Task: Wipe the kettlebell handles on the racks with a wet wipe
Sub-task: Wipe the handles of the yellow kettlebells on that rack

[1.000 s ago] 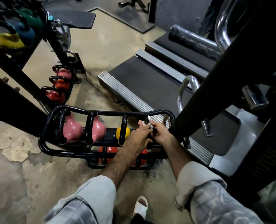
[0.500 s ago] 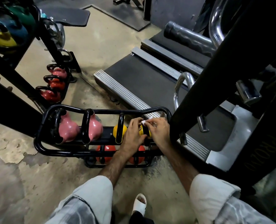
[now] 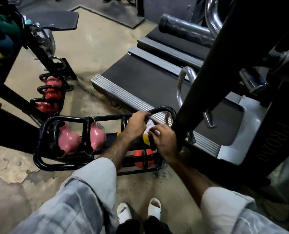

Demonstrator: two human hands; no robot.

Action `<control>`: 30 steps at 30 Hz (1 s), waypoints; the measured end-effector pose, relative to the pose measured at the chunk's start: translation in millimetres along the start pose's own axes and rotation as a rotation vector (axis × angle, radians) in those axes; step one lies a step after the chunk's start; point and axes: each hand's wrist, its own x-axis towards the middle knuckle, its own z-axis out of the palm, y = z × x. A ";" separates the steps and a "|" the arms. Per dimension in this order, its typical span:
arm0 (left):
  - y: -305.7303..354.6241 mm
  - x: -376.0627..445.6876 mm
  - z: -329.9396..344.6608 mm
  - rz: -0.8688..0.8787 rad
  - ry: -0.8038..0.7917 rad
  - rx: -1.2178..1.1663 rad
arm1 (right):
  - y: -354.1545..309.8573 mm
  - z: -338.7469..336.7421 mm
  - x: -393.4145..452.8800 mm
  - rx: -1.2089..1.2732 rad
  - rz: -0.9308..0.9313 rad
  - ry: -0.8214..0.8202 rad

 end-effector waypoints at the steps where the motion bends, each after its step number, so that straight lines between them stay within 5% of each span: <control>1: 1.2 5.6 -1.9 0.030 -0.098 0.083 | 0.5 -0.3 -7.6 0.011 -0.010 0.003; 4: 2.4 17.0 -6.6 0.042 -0.234 0.222 | -2.4 2.7 -15.4 0.074 0.031 0.039; 30: -11.5 26.7 -15.3 0.204 -0.377 0.195 | -8.2 24.0 -64.5 -0.006 0.162 0.280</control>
